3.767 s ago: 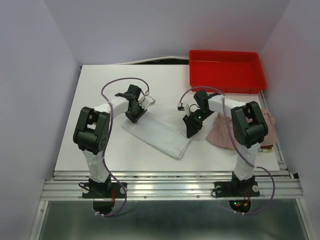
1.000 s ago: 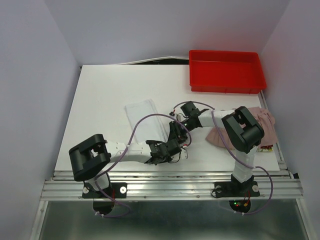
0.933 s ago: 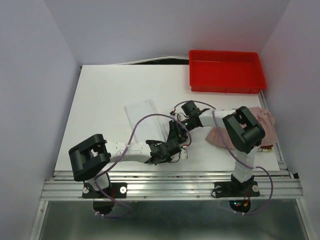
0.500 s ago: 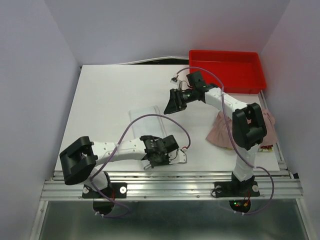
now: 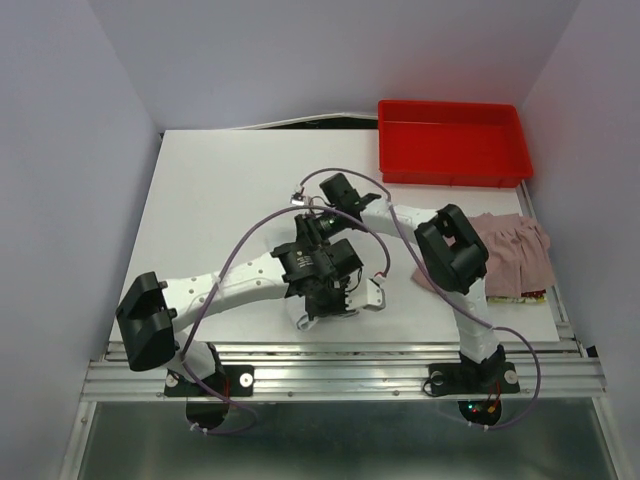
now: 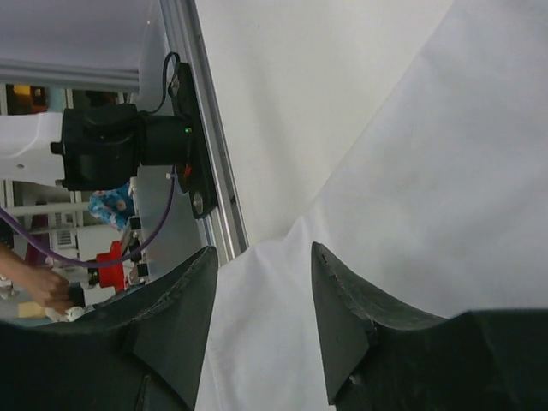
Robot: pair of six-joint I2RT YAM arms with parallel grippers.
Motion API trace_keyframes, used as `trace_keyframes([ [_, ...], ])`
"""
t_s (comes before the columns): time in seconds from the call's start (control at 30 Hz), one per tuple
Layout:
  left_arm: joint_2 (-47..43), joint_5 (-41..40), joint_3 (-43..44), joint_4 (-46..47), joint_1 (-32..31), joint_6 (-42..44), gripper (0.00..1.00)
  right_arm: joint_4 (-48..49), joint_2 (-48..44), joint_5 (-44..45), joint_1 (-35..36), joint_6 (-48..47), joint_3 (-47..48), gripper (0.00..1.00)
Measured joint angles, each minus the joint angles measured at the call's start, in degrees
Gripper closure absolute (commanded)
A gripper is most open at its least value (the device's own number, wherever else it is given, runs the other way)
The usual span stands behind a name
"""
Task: Fold and stack the skirts
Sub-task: Fold the skirt
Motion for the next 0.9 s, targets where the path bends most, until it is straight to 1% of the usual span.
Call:
trace_keyframes([
  [0.23, 0.11, 0.63, 2.78, -4.66, 2.58, 2.29, 1.00, 3.48, 3.32, -1.16, 3.41, -0.22, -6.16, 0.51],
  [0.4, 0.26, 0.66, 8.28, -7.08, 5.57, 4.09, 1.00, 4.81, 4.02, -3.17, 4.42, -0.35, -11.78, 0.56],
  [0.53, 0.26, 0.57, 11.04, -8.22, 6.43, 5.31, 1.00, 5.27, 2.34, -4.37, 5.51, -0.57, -15.89, 0.55],
  [0.6, 0.28, 0.90, 11.30, -9.03, 6.43, 5.84, 1.00, 5.05, 0.33, -4.37, 6.14, -0.74, -18.01, 0.51],
  [0.67, 0.28, 1.86, 11.32, -9.79, 6.43, 6.43, 1.00, 4.00, -0.96, -3.80, 6.32, -1.77, -17.99, 0.47],
  [0.73, 0.28, 3.50, 11.32, -10.47, 6.43, 7.08, 1.00, 1.62, -1.86, -1.99, 6.49, -3.50, -16.57, 0.40],
  [0.83, 0.28, 5.38, 11.32, -11.17, 6.43, 7.72, 1.00, -1.42, -1.86, 0.70, 6.47, -5.66, -11.56, 0.38],
  [0.9, 0.28, 6.51, 11.32, -11.54, 6.29, 7.89, 1.00, -4.04, -1.68, 2.82, 6.16, -7.63, -5.62, 0.38],
])
